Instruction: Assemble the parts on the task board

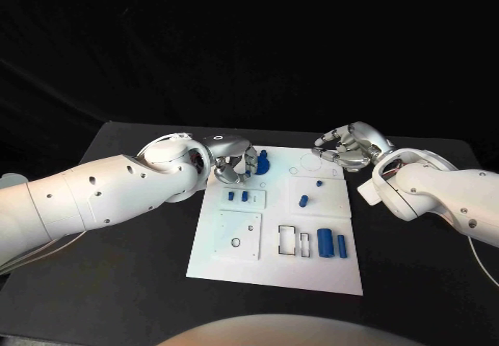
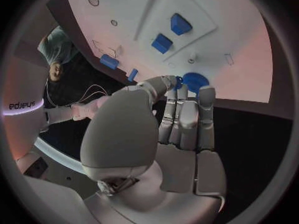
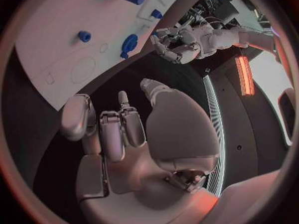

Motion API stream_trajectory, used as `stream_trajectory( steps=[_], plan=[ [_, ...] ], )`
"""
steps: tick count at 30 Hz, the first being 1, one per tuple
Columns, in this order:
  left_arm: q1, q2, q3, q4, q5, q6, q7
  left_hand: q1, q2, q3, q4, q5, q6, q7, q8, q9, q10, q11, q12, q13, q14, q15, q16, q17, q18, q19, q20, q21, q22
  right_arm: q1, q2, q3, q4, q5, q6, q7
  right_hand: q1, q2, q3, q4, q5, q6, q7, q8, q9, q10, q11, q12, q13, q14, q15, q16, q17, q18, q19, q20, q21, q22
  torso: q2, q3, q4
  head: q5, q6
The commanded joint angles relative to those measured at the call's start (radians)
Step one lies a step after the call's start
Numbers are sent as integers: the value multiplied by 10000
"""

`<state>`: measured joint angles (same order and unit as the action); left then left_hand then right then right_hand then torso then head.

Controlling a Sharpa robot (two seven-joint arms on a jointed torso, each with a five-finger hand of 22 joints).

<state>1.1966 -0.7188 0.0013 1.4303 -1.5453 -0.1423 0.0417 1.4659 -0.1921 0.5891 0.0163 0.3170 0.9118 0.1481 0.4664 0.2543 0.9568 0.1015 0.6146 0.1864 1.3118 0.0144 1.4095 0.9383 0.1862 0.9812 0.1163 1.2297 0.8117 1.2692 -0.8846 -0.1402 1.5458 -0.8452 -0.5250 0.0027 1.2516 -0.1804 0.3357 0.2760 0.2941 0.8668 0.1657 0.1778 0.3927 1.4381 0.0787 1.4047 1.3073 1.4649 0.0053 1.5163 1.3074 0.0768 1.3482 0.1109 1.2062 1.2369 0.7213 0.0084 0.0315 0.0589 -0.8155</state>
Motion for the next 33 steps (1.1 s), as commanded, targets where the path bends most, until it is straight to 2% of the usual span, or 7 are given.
stream_trajectory(
  steps=[1,17,33],
  plan=[
    [0,-26,5,-27,109,168,-173,-82,2,-2,-62,11,-20,58,-42,3,214,-162,-41,6,62,10,28,-7,-192,-1,-7,-6,-8,-16,-4,0,6,-25,8,87,15,63,13,48,32,-47,-5,51,-15,-63,8,-37,814,711,2,-47,1223,193,-53,-4,-32,8,7,4,-6,17,-9],
    [-14,-14,-22,-508,302,470,-202,-95,-3,2,-65,7,-27,64,-71,2,214,-156,-68,-4,56,15,20,-25,-190,-12,-5,-17,-26,-30,-21,1,22,-25,-3,91,15,63,13,48,32,-47,-5,51,-15,-63,8,-37,814,711,2,-47,1223,193,-53,-4,-32,8,13,25,-41,30,-29],
    [-15,56,-93,-547,603,610,-101,-99,2,8,-69,3,-19,70,-89,6,224,-153,-87,-12,59,16,18,-24,-198,11,0,-8,0,-32,-13,1,9,-25,-11,97,24,89,15,61,31,-52,-6,69,-19,-72,6,-50,801,708,-2,-56,1209,194,-56,-7,-47,2,11,20,-26,65,-44]
  ],
)
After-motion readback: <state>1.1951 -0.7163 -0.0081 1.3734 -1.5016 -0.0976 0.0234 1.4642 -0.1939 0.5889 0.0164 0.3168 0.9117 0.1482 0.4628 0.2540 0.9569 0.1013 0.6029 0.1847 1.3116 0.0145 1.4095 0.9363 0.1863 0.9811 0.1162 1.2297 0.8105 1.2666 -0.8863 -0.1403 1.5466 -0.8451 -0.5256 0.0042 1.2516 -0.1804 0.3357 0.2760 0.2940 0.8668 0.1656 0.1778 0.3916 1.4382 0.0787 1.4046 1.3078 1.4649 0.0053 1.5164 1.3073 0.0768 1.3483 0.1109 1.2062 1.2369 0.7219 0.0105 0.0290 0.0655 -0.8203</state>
